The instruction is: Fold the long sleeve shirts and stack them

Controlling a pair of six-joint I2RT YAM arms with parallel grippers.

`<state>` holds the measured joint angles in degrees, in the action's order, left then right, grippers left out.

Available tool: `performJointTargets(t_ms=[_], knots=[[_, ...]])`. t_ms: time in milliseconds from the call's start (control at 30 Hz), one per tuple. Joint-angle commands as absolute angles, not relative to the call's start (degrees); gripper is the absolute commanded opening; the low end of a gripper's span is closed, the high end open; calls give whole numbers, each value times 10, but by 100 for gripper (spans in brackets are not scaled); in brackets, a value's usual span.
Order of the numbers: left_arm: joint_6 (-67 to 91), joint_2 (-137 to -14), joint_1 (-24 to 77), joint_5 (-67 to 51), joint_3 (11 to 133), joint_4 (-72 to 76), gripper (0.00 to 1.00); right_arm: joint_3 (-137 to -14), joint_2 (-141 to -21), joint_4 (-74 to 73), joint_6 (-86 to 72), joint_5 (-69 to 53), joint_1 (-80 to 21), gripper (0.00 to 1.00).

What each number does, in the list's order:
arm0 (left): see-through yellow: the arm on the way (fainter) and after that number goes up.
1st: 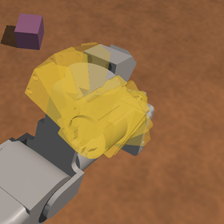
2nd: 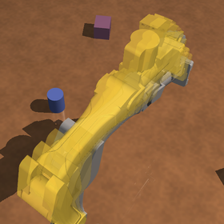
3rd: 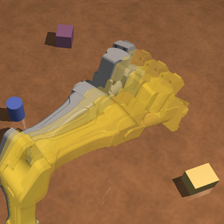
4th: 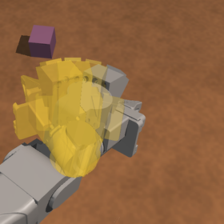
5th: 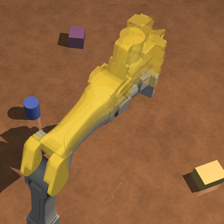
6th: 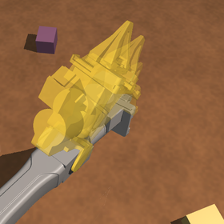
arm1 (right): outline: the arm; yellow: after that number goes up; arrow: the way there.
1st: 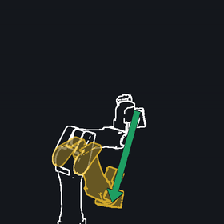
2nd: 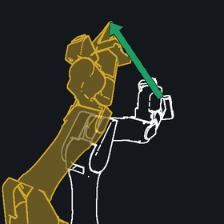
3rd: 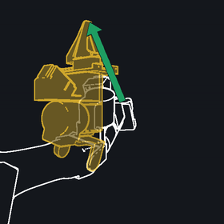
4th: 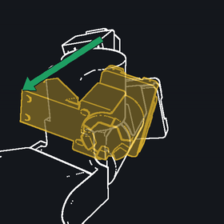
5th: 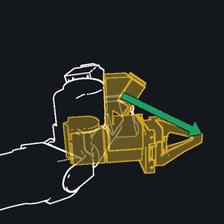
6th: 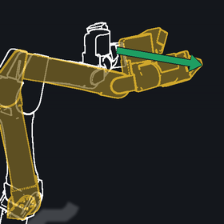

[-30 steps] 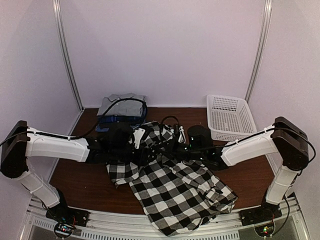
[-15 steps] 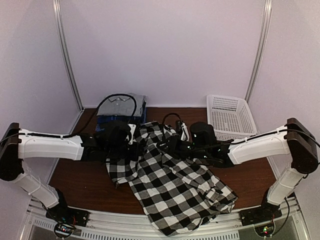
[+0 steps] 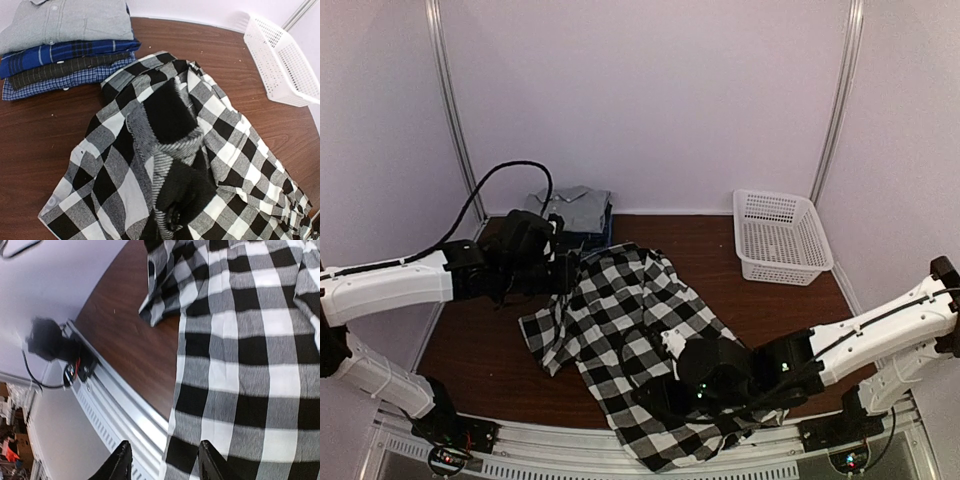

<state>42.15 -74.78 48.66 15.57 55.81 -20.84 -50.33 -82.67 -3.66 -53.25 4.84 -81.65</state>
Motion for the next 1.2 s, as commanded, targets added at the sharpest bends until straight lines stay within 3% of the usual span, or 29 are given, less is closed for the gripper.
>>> performJointTargets(t_ms=[0, 300, 700, 1167], knots=[[443, -727, 474, 148, 570, -242, 0, -546, -843, -199, -585, 147, -919, 46], [465, -706, 463, 139, 565, -273, 0, -751, -1039, -399, -664, 207, -1070, 45], [468, -653, 461, 149, 563, -306, 0, -905, -1168, -549, -682, 246, -1090, 42], [462, -643, 459, 140, 565, -310, 0, -862, -1137, -542, -647, 208, -1070, 48]])
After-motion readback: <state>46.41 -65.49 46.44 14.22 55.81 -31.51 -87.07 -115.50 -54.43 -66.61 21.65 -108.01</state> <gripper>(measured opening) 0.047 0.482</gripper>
